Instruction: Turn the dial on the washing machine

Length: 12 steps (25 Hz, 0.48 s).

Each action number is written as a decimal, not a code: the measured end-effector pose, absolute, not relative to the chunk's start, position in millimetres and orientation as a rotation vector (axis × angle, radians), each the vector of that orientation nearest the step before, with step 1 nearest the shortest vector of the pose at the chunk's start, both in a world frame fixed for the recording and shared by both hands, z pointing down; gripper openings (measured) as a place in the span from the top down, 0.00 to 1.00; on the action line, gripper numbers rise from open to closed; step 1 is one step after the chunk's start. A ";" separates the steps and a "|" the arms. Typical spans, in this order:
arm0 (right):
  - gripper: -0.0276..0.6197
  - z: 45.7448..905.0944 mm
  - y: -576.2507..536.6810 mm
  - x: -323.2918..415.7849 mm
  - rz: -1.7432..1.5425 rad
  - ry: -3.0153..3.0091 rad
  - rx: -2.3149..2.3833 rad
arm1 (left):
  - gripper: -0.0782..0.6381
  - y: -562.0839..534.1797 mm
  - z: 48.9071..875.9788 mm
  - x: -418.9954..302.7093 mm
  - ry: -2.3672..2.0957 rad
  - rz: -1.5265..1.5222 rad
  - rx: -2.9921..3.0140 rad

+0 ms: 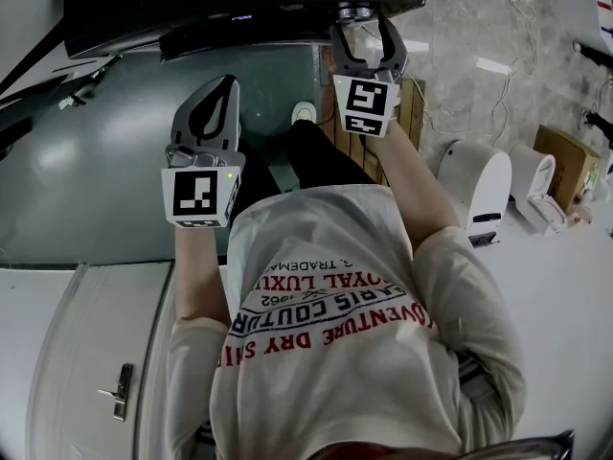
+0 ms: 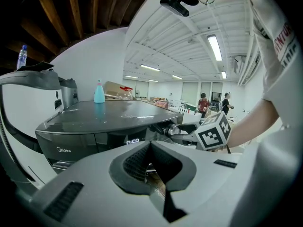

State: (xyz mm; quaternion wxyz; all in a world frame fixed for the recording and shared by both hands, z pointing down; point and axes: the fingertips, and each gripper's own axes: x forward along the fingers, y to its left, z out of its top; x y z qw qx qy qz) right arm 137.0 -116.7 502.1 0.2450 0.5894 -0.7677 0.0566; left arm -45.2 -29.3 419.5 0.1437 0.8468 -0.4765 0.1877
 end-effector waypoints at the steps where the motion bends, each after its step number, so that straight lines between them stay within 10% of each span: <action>1: 0.49 502.8 -116.2 135.2 0.092 -2.080 1.585 | 0.87 -29.1 419.8 -45.7 -1.374 0.542 2.441; 12: 0.53 509.2 -116.1 134.8 -0.032 -1.972 1.524 | 0.87 -24.7 425.9 -52.3 -1.374 0.557 2.421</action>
